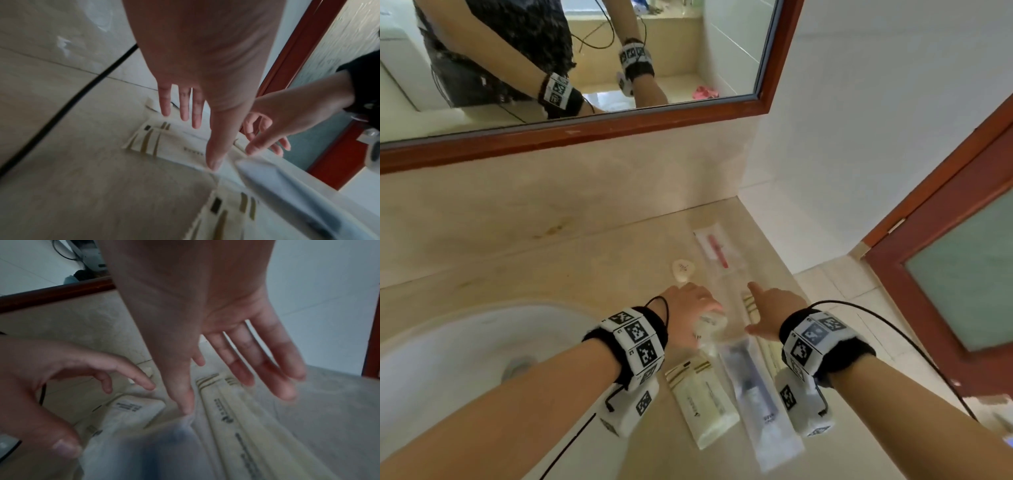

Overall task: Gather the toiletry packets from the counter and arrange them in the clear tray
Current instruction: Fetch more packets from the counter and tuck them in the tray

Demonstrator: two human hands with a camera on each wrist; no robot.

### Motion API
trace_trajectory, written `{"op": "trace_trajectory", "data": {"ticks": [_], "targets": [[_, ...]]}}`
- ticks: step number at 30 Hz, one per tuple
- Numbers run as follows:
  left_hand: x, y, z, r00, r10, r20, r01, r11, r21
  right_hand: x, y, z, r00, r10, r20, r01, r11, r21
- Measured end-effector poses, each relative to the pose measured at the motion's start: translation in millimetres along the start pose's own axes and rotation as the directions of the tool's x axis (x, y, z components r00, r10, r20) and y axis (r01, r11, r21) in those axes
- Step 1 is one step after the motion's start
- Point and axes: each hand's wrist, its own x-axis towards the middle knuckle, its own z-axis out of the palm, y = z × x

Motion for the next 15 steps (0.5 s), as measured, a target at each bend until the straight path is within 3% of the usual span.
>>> {"op": "trace_trajectory", "data": {"ticks": [4, 7, 10, 15], "targets": [[4.7, 3.8, 5.2, 0.996, -0.083, -0.016, 0.084, 0.994, 0.073, 6.7, -6.2, 10.1, 1.0, 0.015, -0.018, -0.014, 0.997, 0.075], [3.8, 6.3, 0.8, 0.985, -0.173, -0.013, 0.173, 0.978, 0.115, 11.7, -12.5, 13.6, 0.989, 0.007, -0.151, 0.009, 0.994, 0.111], [0.1, 3.9, -4.2, 0.967, -0.235, -0.095, 0.242, 0.968, 0.064, 12.9, -15.0, 13.4, 0.96, 0.036, -0.279, -0.002, 0.993, 0.119], [-7.6, -7.7, -9.8, 0.918, -0.341, -0.202, 0.327, 0.939, -0.104, 12.0, -15.7, 14.4, 0.986, 0.118, -0.119, -0.104, 0.988, 0.117]]}}
